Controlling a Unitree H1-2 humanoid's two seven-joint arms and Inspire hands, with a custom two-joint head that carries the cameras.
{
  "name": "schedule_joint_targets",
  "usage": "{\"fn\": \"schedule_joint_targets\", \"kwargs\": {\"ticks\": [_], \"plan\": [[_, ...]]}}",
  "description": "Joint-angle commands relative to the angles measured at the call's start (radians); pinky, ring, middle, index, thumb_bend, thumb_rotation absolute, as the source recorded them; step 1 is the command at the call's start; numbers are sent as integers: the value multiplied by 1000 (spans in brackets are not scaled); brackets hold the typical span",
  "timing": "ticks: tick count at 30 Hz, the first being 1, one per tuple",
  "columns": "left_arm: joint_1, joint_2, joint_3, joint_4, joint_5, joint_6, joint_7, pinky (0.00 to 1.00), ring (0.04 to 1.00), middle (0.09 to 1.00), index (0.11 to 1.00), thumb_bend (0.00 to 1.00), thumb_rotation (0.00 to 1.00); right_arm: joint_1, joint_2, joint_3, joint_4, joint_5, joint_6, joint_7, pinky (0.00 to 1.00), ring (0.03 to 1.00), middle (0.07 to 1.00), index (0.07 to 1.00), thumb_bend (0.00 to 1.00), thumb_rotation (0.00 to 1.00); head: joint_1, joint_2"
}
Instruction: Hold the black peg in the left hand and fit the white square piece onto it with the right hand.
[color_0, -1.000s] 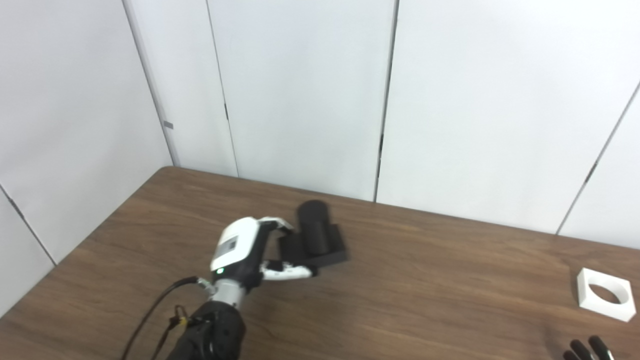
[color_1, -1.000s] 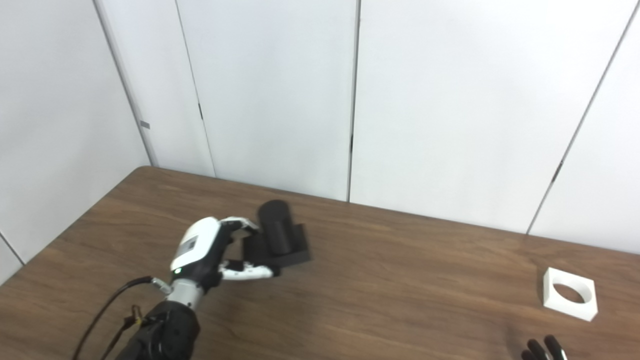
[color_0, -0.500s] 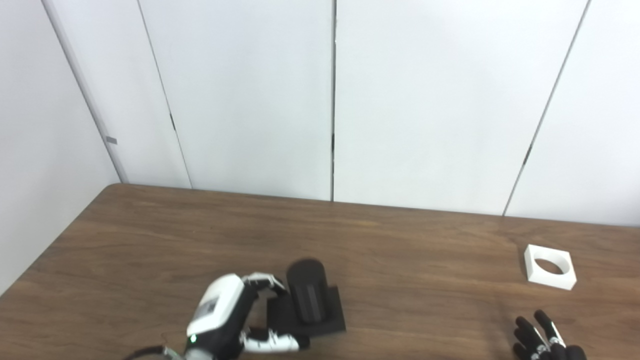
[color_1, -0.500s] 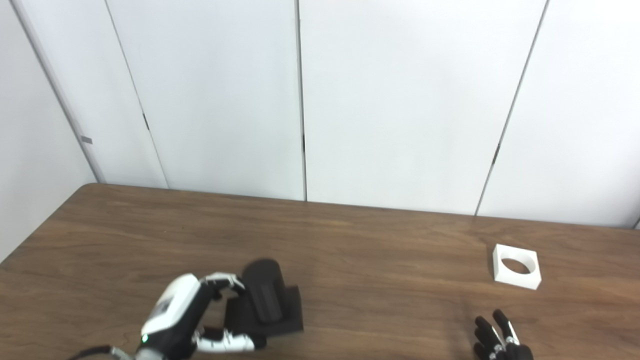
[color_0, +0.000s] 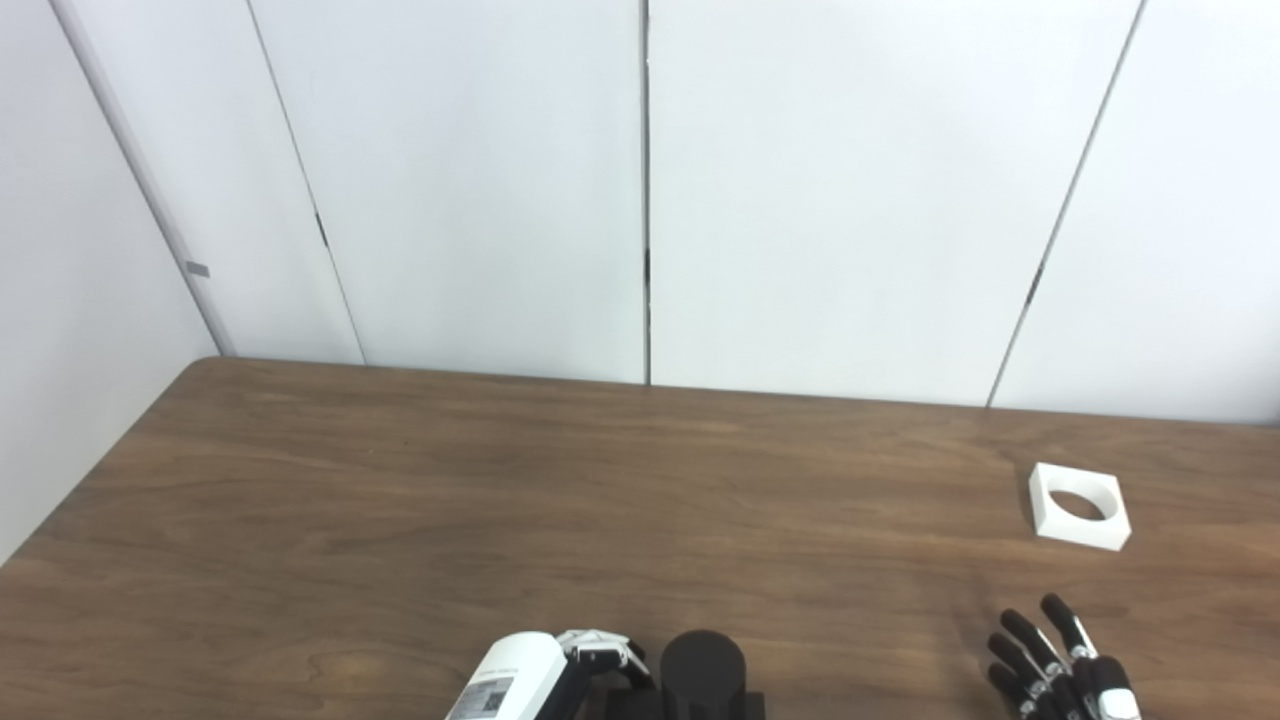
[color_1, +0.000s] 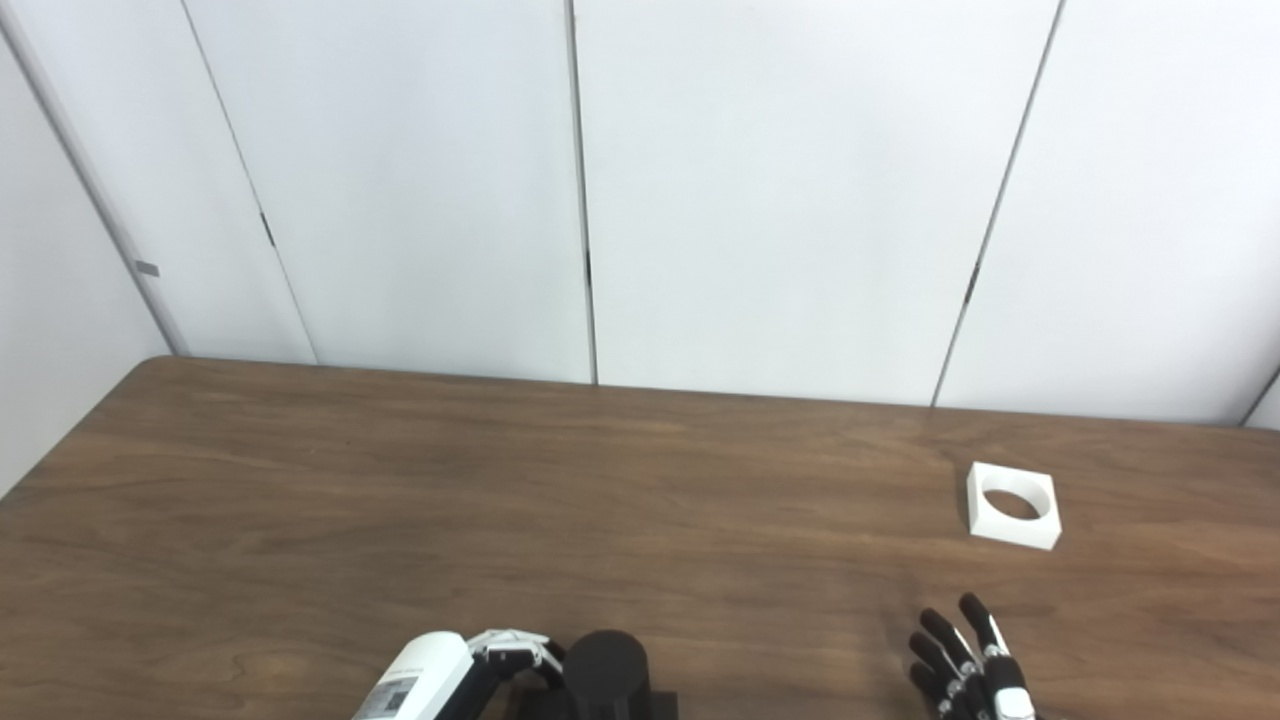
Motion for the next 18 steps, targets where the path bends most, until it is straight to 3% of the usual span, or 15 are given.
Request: {"fn": "schedule_joint_targets", "kwargs": {"ticks": [1,8,12,18], "plan": [[3,-10,-15,-12,4,-37,-8,714,823,775,487,506,41,6,39,4,-43,15,-4,-7,936,925,921,1000,352,880,1,3],[8,-18,-28,28,11,-50,-22,710,824,780,487,506,41,9,39,10,-44,18,6,-17,929,931,925,1000,433,753,-3,6],[7,-24,-25,74,23,-71,6,709,826,780,487,507,40,10,30,19,-44,-16,-8,-18,910,936,920,1000,449,721,-3,7],[4,-27,-12,127,49,-85,39,829,820,769,487,508,39,18,26,28,-66,-26,-8,-16,901,930,897,1000,403,694,-31,24]]}}
